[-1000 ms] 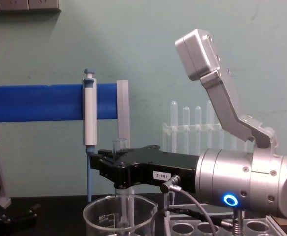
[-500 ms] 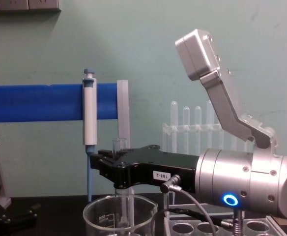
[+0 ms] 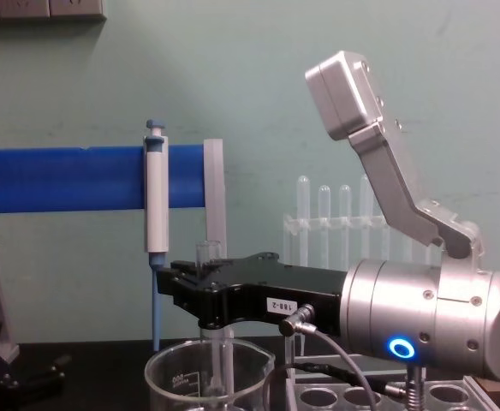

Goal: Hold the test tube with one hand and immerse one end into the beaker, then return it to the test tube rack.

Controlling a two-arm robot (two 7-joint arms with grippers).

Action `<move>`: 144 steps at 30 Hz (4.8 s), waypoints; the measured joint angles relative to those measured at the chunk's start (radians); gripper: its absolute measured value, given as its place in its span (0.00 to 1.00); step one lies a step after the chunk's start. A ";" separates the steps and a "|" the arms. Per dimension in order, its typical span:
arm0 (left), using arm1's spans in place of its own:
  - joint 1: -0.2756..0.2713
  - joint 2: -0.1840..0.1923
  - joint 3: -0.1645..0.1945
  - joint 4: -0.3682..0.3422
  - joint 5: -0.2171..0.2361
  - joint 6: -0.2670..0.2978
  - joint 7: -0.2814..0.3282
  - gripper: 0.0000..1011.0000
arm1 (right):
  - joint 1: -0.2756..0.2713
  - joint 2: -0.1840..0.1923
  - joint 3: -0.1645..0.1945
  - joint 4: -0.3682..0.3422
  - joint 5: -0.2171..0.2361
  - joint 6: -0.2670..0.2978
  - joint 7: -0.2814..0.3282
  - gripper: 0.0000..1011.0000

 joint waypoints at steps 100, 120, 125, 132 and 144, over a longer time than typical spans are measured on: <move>0.000 0.000 0.000 0.000 0.000 0.000 0.000 0.99 | 0.000 0.000 0.000 0.000 0.000 0.000 0.000 0.13; 0.000 0.000 0.000 0.000 0.000 0.000 0.000 0.99 | 0.000 0.000 0.000 0.000 0.000 0.000 0.000 0.13; 0.000 0.000 0.000 0.000 0.000 0.000 0.000 0.99 | 0.000 0.000 0.000 0.000 0.000 0.000 0.000 0.13; 0.000 0.000 0.000 0.000 0.000 0.000 0.000 0.99 | 0.000 0.000 0.000 0.000 0.000 0.000 0.000 0.13; 0.000 0.000 0.000 0.000 0.000 0.000 0.000 0.99 | 0.000 0.000 0.000 0.000 0.000 0.000 0.000 0.13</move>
